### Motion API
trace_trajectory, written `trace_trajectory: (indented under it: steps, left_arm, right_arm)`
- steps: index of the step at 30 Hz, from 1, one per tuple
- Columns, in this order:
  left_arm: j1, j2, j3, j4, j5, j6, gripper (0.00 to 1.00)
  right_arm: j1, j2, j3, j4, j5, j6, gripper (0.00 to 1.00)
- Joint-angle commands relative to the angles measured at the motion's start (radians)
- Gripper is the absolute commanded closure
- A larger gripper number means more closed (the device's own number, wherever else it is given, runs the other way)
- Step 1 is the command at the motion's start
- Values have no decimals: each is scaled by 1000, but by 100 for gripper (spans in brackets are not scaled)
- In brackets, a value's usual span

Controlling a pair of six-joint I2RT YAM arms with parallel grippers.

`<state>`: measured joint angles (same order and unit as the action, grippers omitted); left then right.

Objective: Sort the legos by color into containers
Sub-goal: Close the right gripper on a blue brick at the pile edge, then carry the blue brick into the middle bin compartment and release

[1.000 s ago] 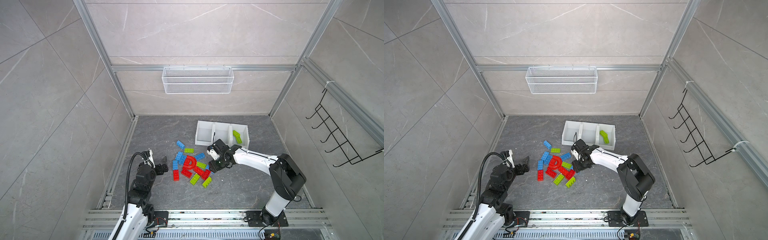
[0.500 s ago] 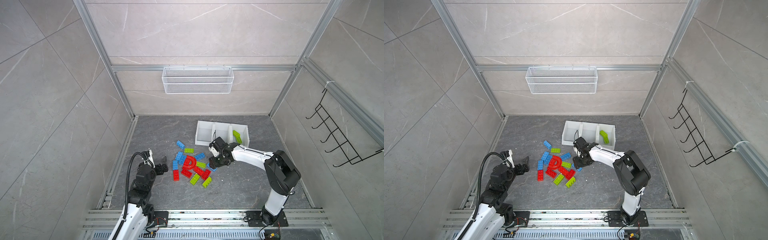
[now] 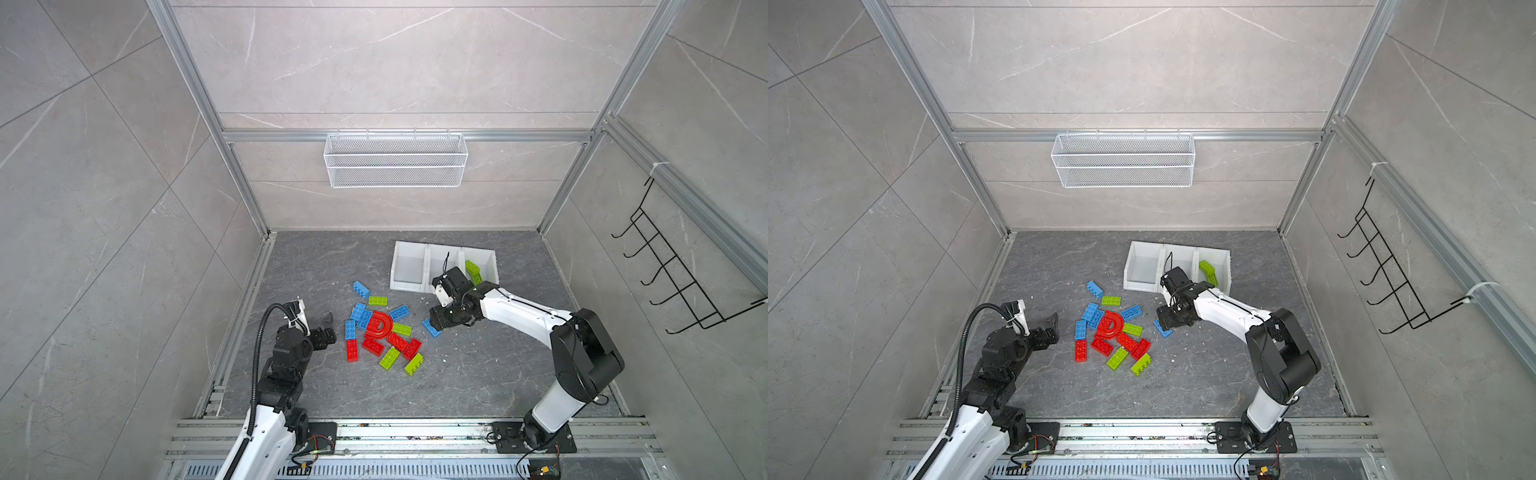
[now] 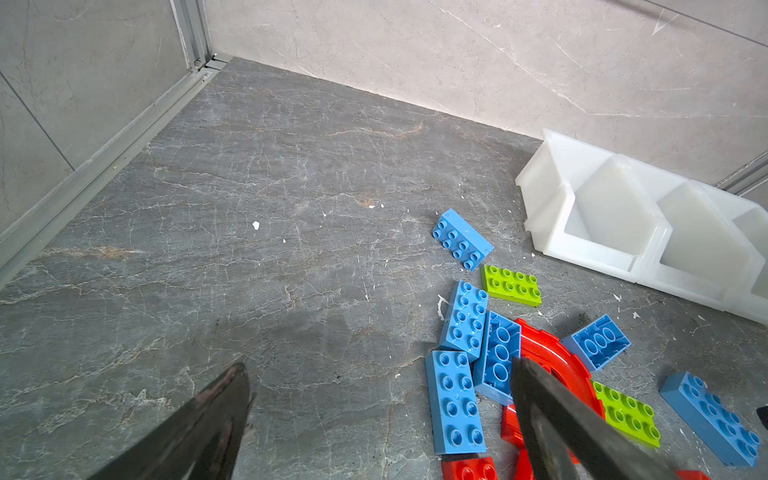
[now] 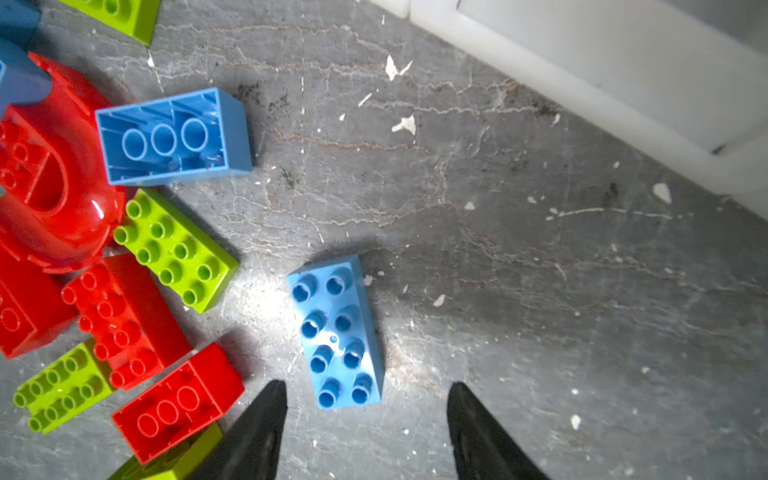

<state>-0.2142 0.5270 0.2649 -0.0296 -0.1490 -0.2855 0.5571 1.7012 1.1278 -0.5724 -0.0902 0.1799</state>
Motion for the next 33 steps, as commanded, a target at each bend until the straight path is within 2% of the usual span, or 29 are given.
trace_trajectory:
  steps: [1,15,24,33]
  left_arm:
    - [1,-12,9,13,-10,-11,0]
    - [0,-16,7,11,-8,-11,0]
    - [1,-27,5,11,-9,-11,0]
    - [0,-38,0,7,-12,-11,0]
  right_arm:
    - [15,41,48,-56,21,-59,36]
    - [56,171,126,-67,28,-61,41]
    - [59,199,127,-61,60,-42,52]
    - [55,149,98,-9,22,-22,70]
